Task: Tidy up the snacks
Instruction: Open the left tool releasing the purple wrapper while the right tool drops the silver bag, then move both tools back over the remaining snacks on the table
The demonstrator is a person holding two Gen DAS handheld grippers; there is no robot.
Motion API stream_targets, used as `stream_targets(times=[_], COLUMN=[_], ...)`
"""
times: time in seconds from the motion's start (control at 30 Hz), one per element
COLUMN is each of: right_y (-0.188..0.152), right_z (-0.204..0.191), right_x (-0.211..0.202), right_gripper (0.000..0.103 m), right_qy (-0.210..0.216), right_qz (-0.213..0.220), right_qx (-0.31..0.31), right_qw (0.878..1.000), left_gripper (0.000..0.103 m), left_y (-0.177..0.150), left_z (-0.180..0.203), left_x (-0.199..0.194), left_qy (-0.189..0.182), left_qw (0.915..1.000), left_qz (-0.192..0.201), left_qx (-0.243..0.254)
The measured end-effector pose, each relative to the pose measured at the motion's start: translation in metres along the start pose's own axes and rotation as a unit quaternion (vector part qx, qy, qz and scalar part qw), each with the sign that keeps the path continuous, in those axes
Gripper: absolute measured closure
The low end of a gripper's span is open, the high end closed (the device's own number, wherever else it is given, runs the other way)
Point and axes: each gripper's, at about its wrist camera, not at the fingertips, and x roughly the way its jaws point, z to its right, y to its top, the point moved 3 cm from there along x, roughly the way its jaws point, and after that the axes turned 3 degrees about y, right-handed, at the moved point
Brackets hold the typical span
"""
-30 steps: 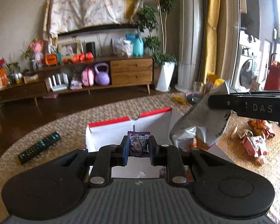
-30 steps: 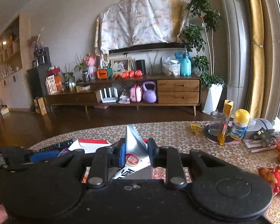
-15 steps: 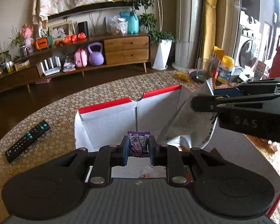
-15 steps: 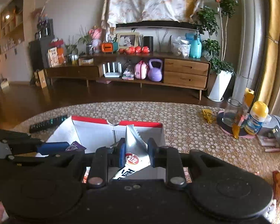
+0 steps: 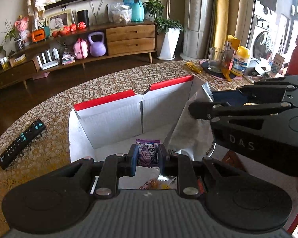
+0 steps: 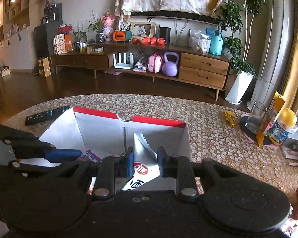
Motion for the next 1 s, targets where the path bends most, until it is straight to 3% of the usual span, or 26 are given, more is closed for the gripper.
stream_targets(times=[0.1, 0.27, 0.33, 0.4, 0.7, 1.0], right_y=[0.001, 0.002, 0.002, 0.002, 0.004, -0.012], right_z=[-0.002, -0.005, -0.006, -0.006, 0.008, 0.051], right_x=[0.002, 0.004, 0.002, -0.004, -0.053, -0.107], right_gripper=[0.08, 0.067, 0.054, 0.048, 0.037, 0.023], right_qy=[-0.003, -0.007, -0.012, -0.015, -0.023, -0.035], right_qz=[-0.002, -0.008, -0.007, 0.002, 0.051, 0.093], right_qx=[-0.01, -0.018, -0.024, -0.026, 0.004, 0.07], right_qw=[1.0, 1.0, 1.0, 1.0, 0.998, 0.993], left_gripper=[0.082, 0.077, 0.064, 0.026, 0.025, 0.019], left_y=[0.0, 0.001, 0.0, 0.0, 0.004, 0.018], left_z=[0.001, 0.002, 0.003, 0.005, 0.027, 0.087], left_x=[0.0, -0.002, -0.005, -0.012, -0.048, -0.075], left_qy=[0.004, 0.023, 0.03, 0.039, 0.041, 0.003], left_qw=[1.0, 0.9997, 0.9996, 0.9992, 0.9974, 0.9952], left_qz=[0.0, -0.003, 0.0, 0.01, 0.057, 0.098], left_qx=[0.004, 0.001, -0.001, -0.003, -0.014, -0.005])
